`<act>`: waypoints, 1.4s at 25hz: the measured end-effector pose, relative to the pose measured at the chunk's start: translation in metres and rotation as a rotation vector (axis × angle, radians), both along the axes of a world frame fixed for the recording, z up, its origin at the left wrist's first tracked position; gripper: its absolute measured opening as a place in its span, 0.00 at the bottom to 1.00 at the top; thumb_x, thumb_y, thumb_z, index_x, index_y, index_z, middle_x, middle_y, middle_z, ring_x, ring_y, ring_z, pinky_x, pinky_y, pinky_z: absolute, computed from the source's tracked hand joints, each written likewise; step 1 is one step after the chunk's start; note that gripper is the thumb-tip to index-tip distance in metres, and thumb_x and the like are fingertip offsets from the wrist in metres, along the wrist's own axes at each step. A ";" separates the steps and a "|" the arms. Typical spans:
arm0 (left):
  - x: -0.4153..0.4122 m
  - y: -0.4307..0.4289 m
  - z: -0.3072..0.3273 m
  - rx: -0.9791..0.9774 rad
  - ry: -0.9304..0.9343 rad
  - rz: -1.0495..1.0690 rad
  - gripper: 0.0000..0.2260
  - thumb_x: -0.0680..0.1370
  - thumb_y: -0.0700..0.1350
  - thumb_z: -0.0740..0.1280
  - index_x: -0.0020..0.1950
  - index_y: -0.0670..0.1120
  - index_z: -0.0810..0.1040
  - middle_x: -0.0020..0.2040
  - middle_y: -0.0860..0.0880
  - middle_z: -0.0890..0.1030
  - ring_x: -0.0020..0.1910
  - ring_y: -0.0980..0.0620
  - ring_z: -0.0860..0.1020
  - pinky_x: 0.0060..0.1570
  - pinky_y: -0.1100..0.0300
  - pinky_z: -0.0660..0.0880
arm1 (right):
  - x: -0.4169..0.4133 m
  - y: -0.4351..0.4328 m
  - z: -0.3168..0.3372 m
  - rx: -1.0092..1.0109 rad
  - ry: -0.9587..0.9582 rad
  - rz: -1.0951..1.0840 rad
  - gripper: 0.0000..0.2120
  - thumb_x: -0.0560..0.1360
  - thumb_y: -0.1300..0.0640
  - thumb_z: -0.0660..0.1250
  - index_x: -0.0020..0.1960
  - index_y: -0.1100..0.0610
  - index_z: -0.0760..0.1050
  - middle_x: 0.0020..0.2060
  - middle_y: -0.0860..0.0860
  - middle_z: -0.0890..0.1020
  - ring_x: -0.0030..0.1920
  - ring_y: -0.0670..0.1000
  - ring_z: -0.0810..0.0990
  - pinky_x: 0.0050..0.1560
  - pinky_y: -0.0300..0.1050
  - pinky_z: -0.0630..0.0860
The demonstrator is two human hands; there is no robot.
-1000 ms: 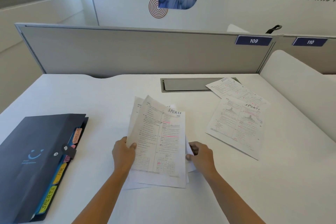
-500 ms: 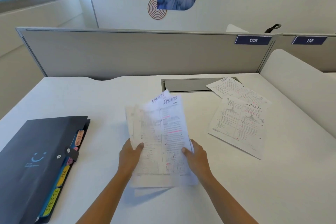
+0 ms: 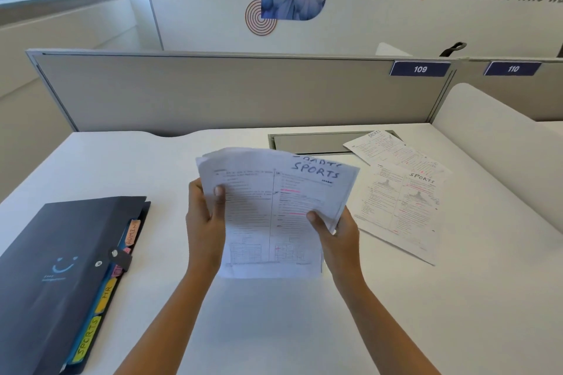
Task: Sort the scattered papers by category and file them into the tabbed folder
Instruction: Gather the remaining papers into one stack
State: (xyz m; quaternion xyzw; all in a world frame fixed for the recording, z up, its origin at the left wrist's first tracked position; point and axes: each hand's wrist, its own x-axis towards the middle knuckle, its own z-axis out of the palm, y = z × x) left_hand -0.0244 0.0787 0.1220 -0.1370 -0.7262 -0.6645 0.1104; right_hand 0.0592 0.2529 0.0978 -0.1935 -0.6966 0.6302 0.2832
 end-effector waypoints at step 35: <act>-0.011 -0.020 -0.015 -0.095 -0.397 0.029 0.05 0.78 0.50 0.66 0.47 0.53 0.81 0.40 0.50 0.86 0.39 0.47 0.84 0.43 0.47 0.81 | 0.001 0.155 -0.101 1.101 -0.945 -0.086 0.20 0.78 0.64 0.54 0.69 0.59 0.67 0.70 0.55 0.70 0.69 0.54 0.70 0.71 0.64 0.58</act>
